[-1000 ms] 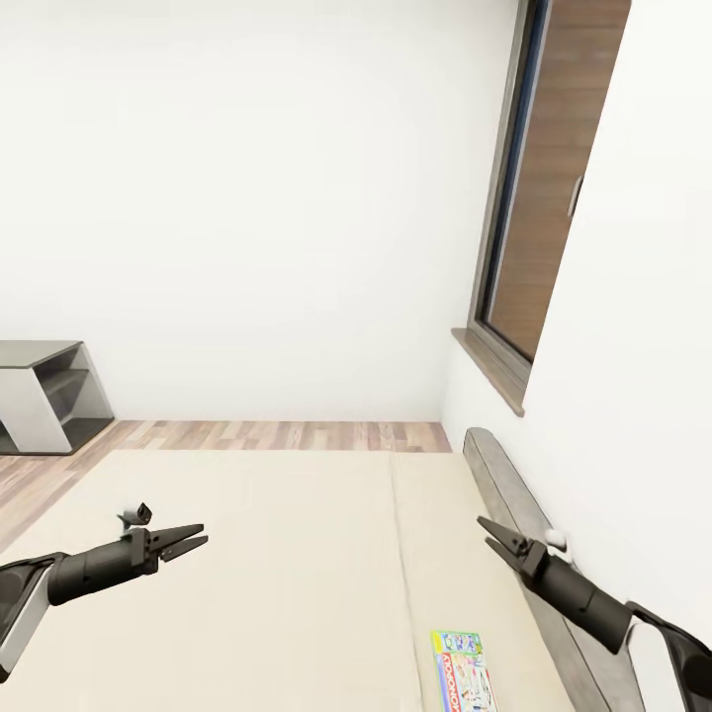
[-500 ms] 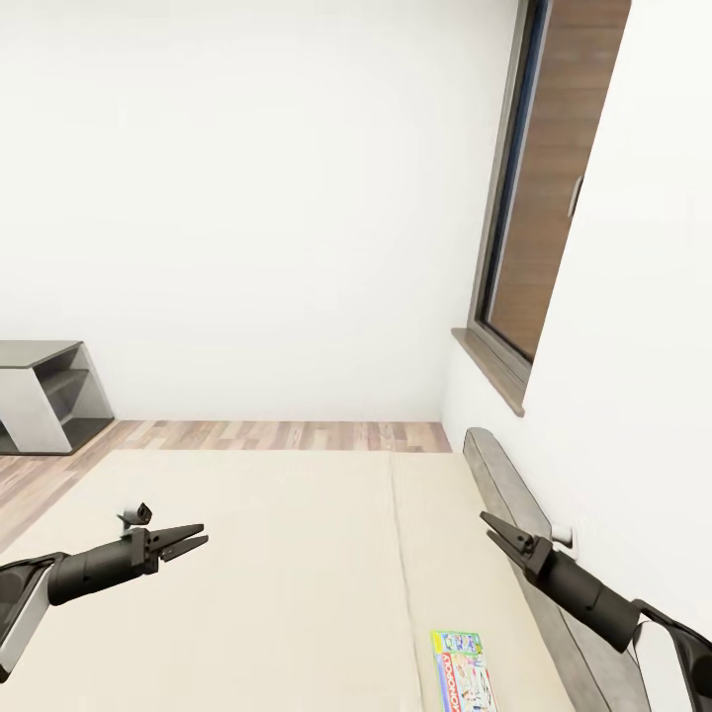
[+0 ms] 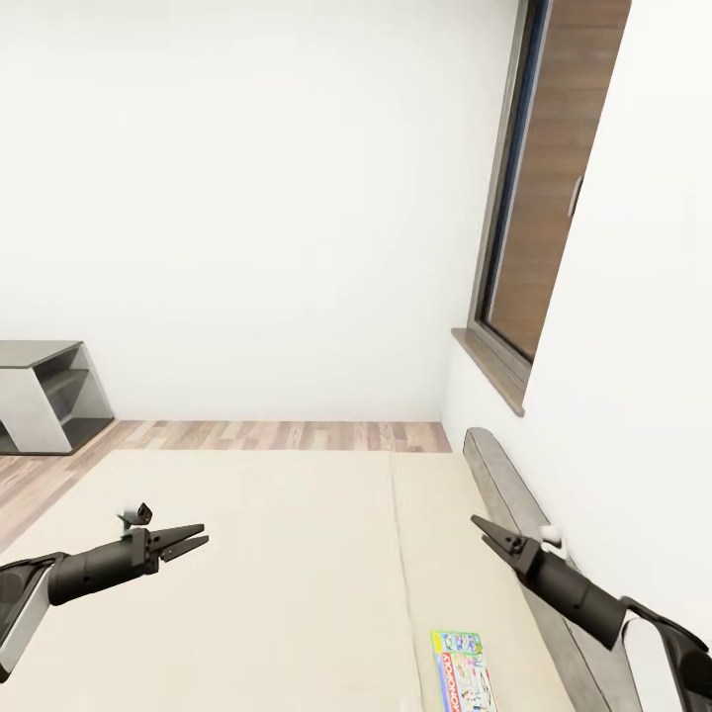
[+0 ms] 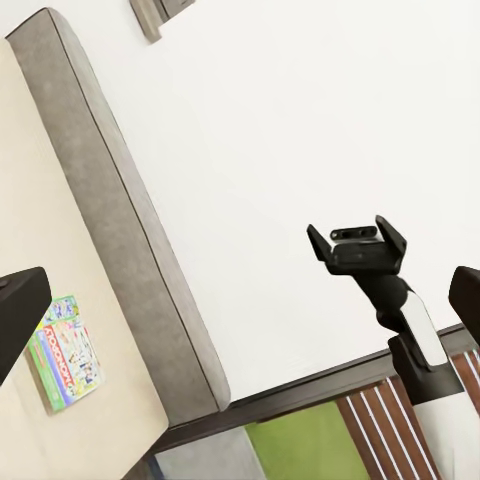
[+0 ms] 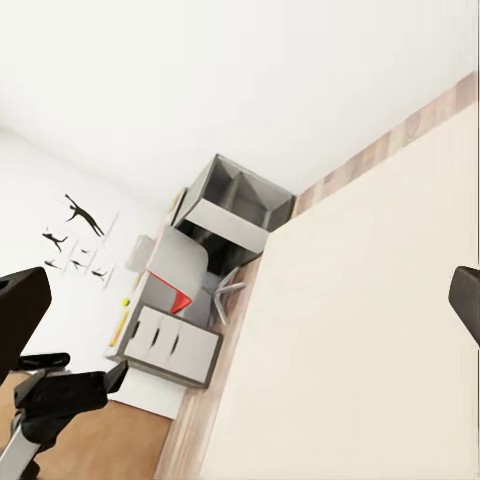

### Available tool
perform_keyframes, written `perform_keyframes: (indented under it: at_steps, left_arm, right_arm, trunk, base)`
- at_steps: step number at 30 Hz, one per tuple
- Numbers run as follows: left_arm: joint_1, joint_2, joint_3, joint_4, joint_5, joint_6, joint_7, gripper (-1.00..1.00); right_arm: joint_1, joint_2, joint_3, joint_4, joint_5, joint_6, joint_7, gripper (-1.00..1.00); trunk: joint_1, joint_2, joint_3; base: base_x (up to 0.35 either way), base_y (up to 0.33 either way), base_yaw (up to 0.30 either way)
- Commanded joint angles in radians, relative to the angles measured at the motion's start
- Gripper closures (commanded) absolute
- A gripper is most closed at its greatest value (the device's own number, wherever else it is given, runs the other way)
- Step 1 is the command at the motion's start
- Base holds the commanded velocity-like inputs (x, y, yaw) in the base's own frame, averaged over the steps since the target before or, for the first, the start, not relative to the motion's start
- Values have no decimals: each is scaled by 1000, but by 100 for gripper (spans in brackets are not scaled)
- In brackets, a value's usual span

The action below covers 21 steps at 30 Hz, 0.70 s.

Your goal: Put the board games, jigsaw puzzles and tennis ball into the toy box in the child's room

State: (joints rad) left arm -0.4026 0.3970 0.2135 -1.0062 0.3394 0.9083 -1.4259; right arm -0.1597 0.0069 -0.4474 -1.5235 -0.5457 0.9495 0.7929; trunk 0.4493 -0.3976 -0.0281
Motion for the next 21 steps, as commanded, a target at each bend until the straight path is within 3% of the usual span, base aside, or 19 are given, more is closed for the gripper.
perform_keyframes:
  at_steps: [1, 11, 12, 21]
  left_arm:
    - [-1, 0, 0, 0, 2, 11, -2, -100]
    - [-1, 0, 0, 0, 1, 11, -2, -100]
    - [-1, 0, 0, 0, 1, 11, -2, -100]
    - [-1, 0, 1, 0, 1, 11, -2, -100]
  right_arm:
    - [-1, 1, 4, 0, 3, -2, -1, -100]
    - [-1, 1, 51, 3, 2, -36, -57, -100]
    - [-1, 1, 54, 3, 1, -38, -121, -100]
    - [-1, 1, 88, 4, 0, -44, -221, -100]
  trunk:
    - [1, -2, -2]
    - [1, -2, -2]
    - [1, -2, -2]
    - [1, -2, -2]
  base:
    - [0, 0, 0]
    - [0, 0, 0]
    - [0, 0, 0]
    - [0, 0, 0]
